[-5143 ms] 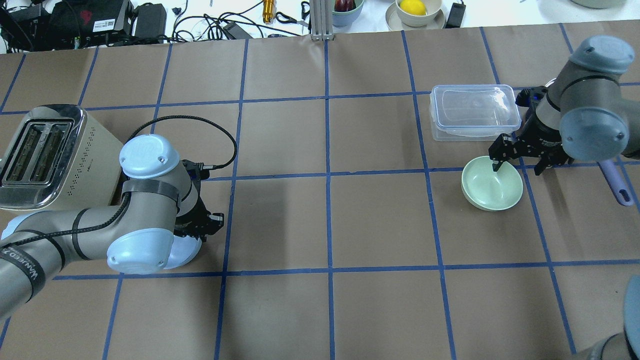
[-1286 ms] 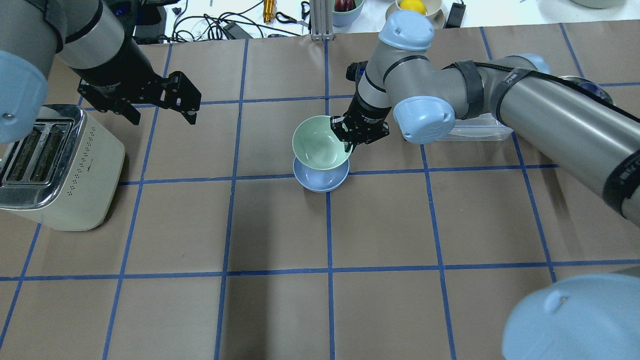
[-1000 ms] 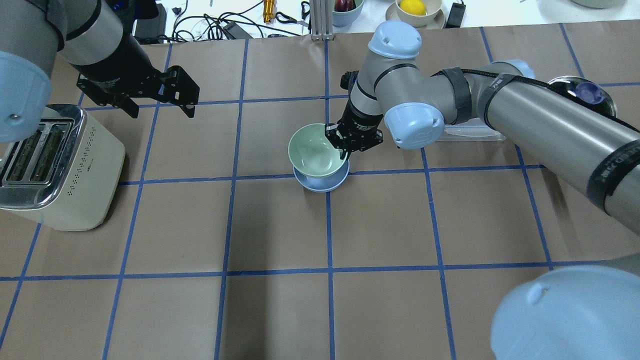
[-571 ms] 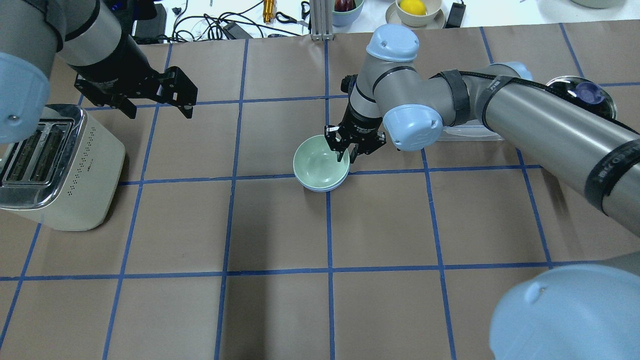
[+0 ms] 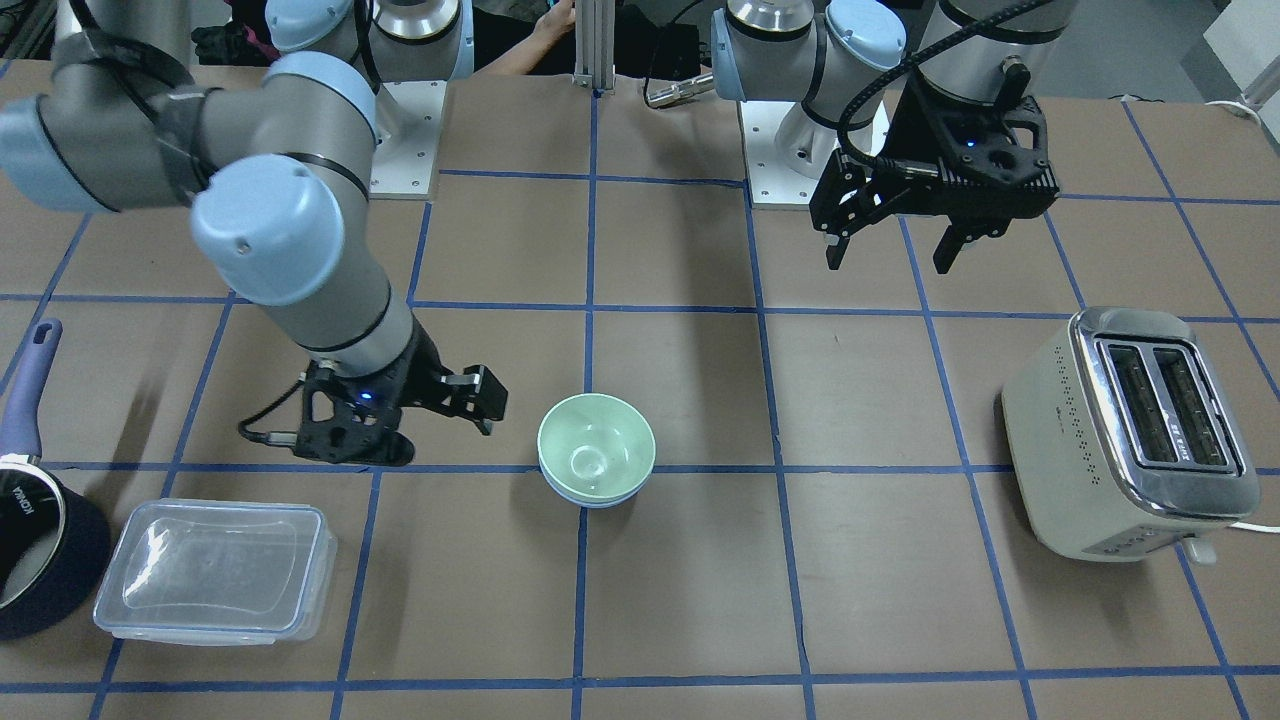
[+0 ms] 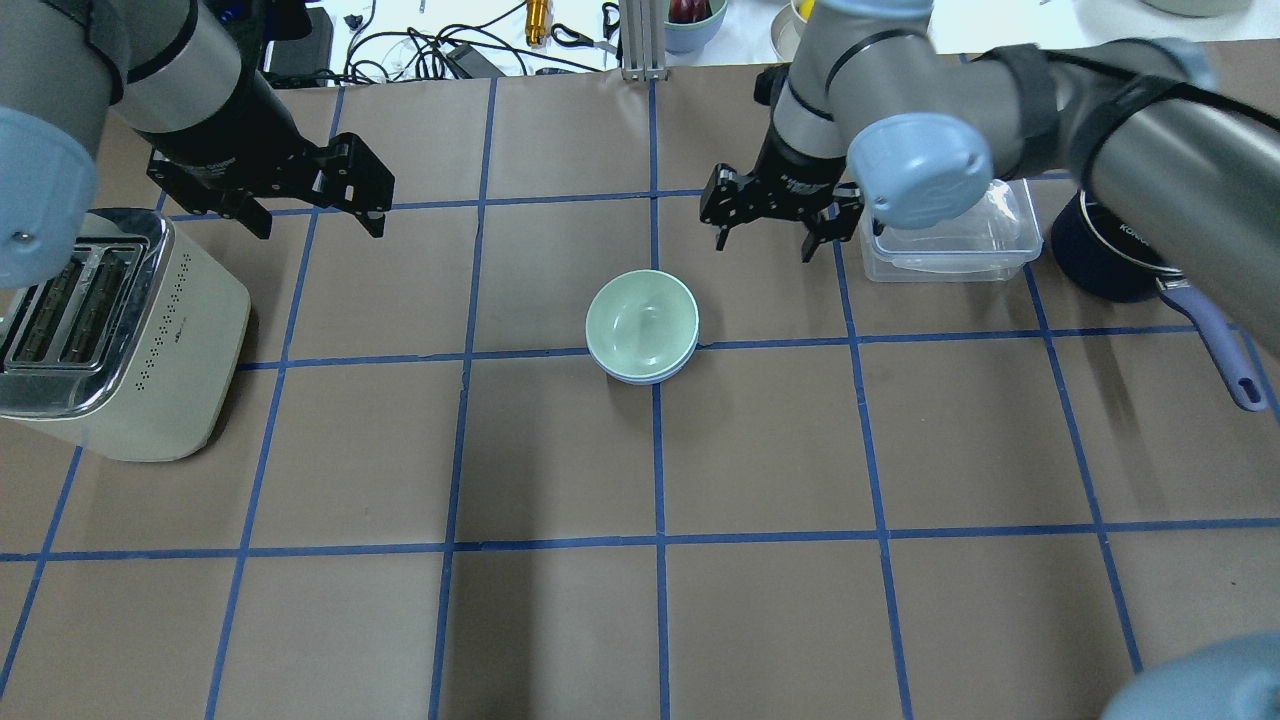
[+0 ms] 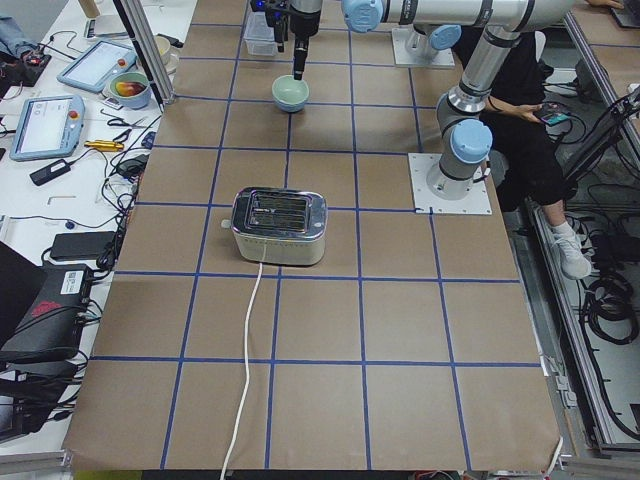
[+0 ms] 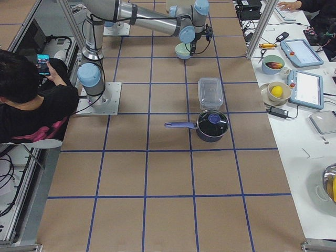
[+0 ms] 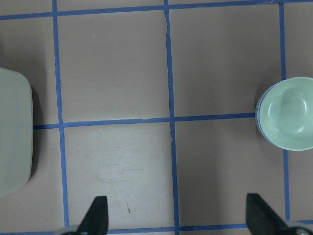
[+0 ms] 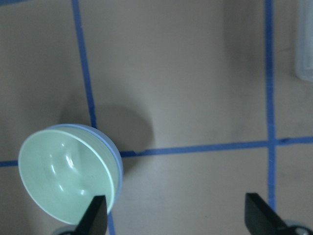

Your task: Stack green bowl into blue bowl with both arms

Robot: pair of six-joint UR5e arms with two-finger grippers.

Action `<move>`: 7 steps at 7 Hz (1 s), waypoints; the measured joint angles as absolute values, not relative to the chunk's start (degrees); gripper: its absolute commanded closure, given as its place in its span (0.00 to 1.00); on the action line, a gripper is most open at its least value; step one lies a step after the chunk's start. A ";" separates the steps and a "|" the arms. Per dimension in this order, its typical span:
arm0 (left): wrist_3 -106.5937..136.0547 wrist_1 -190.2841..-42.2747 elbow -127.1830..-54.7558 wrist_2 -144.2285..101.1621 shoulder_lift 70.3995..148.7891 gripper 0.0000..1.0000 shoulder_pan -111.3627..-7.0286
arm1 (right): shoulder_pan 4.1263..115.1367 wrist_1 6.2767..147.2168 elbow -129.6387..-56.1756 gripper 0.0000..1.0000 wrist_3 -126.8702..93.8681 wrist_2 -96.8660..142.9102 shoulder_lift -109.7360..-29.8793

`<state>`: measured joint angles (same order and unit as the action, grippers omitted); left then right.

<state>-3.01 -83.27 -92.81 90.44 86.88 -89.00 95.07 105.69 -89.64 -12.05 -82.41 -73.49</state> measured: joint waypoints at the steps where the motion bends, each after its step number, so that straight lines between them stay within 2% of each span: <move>1: -3.00 -83.44 -92.93 90.44 86.78 0.00 -89.02 | 92.54 101.45 -89.28 0.00 -9.10 -84.75 -77.15; 3: -2.99 -83.43 -93.12 90.44 86.64 0.00 -89.03 | 89.71 94.98 -89.14 0.00 -3.70 -88.14 -83.43; 7: -2.94 -83.45 -92.82 90.12 86.83 0.00 -88.84 | 89.21 90.10 -89.10 0.00 -2.44 -89.06 -87.90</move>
